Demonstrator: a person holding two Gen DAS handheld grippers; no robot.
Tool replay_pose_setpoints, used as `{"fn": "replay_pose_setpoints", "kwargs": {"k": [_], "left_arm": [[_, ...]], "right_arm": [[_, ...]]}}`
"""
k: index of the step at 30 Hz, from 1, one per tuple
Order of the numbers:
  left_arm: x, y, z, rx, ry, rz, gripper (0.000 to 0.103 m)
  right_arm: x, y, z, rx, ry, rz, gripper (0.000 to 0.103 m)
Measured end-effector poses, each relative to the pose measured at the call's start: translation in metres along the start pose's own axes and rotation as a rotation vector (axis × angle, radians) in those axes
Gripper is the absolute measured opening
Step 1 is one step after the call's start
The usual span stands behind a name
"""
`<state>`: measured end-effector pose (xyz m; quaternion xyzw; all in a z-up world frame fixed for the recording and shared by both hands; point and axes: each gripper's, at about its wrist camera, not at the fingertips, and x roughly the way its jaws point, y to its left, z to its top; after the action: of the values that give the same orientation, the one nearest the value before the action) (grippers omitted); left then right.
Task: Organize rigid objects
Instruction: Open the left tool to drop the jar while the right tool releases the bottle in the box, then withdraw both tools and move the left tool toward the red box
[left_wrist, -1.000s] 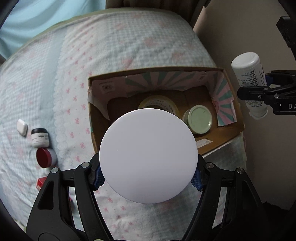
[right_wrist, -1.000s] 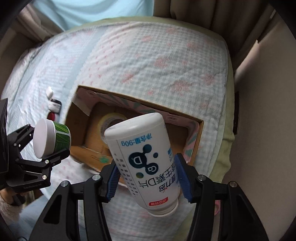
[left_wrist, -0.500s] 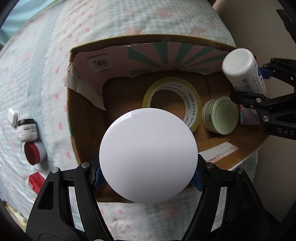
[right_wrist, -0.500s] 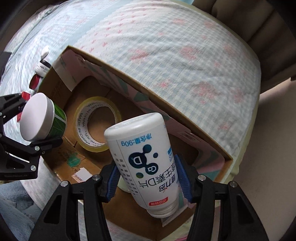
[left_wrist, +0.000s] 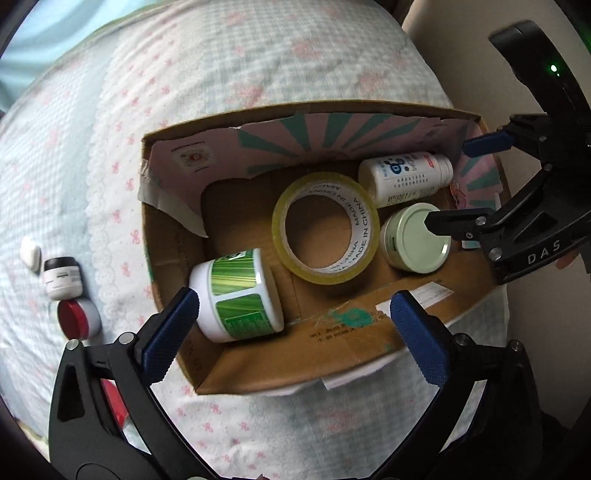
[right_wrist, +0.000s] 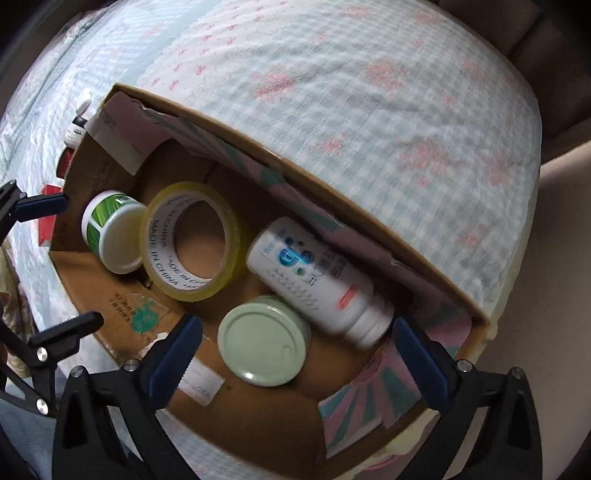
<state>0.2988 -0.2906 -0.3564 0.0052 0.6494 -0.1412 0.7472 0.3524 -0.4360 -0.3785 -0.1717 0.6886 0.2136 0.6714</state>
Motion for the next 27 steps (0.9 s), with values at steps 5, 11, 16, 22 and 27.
{"fn": "replay_pose_setpoints", "kwargs": {"k": [5,11,16,22,27], "left_arm": [[-0.011,0.008,-0.002,-0.026,-0.015,0.003,0.103],[-0.030,0.013,-0.005,-0.032,-0.041,0.011,0.103],[-0.049,0.017,-0.010,-0.030,-0.073,0.020,0.103],[-0.083,0.029,-0.027,-0.056,-0.112,0.032,0.103],[-0.119,0.047,-0.049,-0.095,-0.154,0.055,0.103]], "right_arm": [[-0.009,-0.001,-0.015,0.050,-0.039,0.006,0.103],[-0.028,0.005,-0.023,0.063,-0.075,-0.054,0.103],[-0.056,0.014,-0.028,0.069,-0.131,-0.136,0.103],[-0.094,0.027,-0.030,0.085,-0.191,-0.168,0.103],[-0.122,0.049,-0.030,0.087,-0.239,-0.171,0.103]]}}
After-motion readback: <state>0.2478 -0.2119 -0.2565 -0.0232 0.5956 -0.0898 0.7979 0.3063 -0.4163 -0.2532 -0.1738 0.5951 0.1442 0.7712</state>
